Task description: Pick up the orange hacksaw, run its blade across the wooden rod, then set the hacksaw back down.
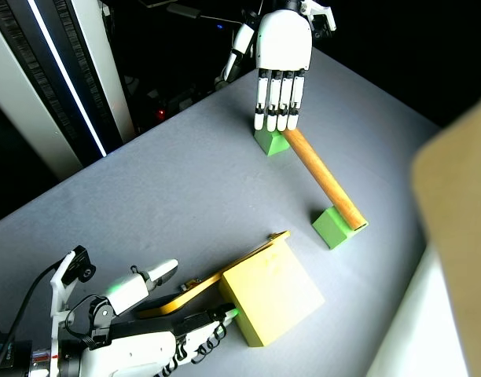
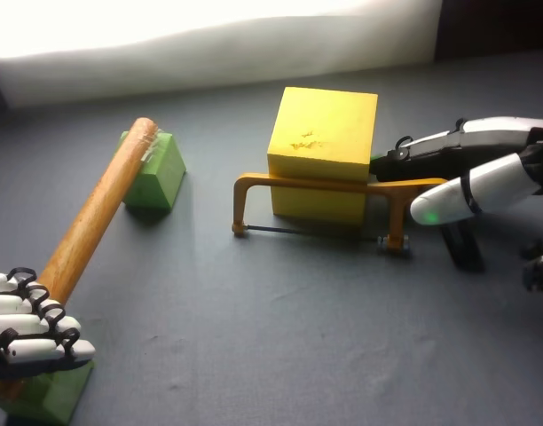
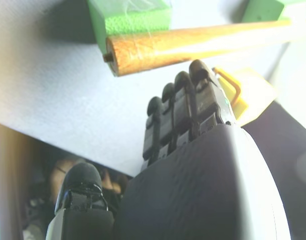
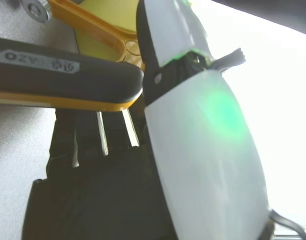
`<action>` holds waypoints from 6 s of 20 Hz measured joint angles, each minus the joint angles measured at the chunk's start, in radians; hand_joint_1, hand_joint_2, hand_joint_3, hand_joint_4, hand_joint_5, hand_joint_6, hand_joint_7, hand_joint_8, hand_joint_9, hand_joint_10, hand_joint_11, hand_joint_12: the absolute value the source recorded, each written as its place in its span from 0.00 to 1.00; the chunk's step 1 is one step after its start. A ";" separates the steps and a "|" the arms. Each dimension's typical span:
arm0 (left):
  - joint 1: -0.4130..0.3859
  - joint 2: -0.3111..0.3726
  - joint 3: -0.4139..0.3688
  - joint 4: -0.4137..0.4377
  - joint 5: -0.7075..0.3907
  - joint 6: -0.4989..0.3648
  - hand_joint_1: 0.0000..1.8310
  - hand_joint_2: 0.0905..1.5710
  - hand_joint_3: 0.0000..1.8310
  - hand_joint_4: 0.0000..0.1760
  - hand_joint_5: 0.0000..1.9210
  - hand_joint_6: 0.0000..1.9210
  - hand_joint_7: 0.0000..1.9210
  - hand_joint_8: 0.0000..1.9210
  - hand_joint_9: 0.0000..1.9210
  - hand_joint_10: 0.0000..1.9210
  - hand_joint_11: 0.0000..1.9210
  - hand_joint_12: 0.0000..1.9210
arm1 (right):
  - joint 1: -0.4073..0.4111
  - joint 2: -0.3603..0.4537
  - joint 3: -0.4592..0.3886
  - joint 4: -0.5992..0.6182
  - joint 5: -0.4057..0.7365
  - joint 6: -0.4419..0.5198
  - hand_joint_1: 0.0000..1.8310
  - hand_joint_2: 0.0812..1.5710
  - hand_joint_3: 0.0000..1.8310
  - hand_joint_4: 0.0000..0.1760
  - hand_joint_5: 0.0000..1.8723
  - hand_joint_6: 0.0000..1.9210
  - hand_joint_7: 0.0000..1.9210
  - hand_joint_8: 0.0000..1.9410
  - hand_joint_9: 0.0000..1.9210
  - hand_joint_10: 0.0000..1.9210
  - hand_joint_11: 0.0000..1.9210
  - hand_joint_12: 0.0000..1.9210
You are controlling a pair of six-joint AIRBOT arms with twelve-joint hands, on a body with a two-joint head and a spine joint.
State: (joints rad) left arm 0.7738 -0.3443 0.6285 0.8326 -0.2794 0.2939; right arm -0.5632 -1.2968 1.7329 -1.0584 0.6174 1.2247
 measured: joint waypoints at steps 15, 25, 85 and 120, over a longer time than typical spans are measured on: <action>-0.004 0.013 0.038 0.001 -0.035 -0.002 0.00 0.76 0.00 0.00 0.07 0.00 0.07 0.00 0.05 0.00 0.00 0.16 | 0.018 -0.006 -0.018 -0.050 0.016 -0.100 0.69 0.68 0.00 0.00 0.50 0.49 0.58 0.48 0.61 0.36 0.46 0.64; 0.017 0.012 0.029 -0.002 -0.025 -0.002 0.00 0.77 0.00 0.00 0.07 0.00 0.07 0.00 0.04 0.00 0.00 0.15 | 0.103 0.120 -0.072 -0.068 0.181 -0.307 0.69 0.68 0.00 0.00 0.50 0.49 0.58 0.48 0.57 0.42 0.44 0.65; 0.023 0.012 0.005 -0.003 -0.027 -0.002 0.00 0.77 0.00 0.00 0.06 0.00 0.07 0.00 0.05 0.00 0.00 0.21 | 0.127 -0.115 -0.509 1.632 0.334 -1.616 0.68 0.69 0.00 0.00 0.48 0.51 0.58 0.48 0.60 0.36 0.46 0.63; 0.027 0.011 -0.006 -0.007 -0.018 0.000 0.00 0.77 0.00 0.00 0.07 0.00 0.07 0.00 0.06 0.00 0.00 0.22 | 0.125 -0.335 -0.495 1.792 0.313 -1.852 0.69 0.68 0.00 0.00 0.50 0.48 0.58 0.47 0.60 0.36 0.46 0.63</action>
State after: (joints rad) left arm 0.8009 -0.3328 0.6220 0.8257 -0.2970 0.2943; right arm -0.4385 -1.6318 1.2381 0.7334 0.9302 -0.6273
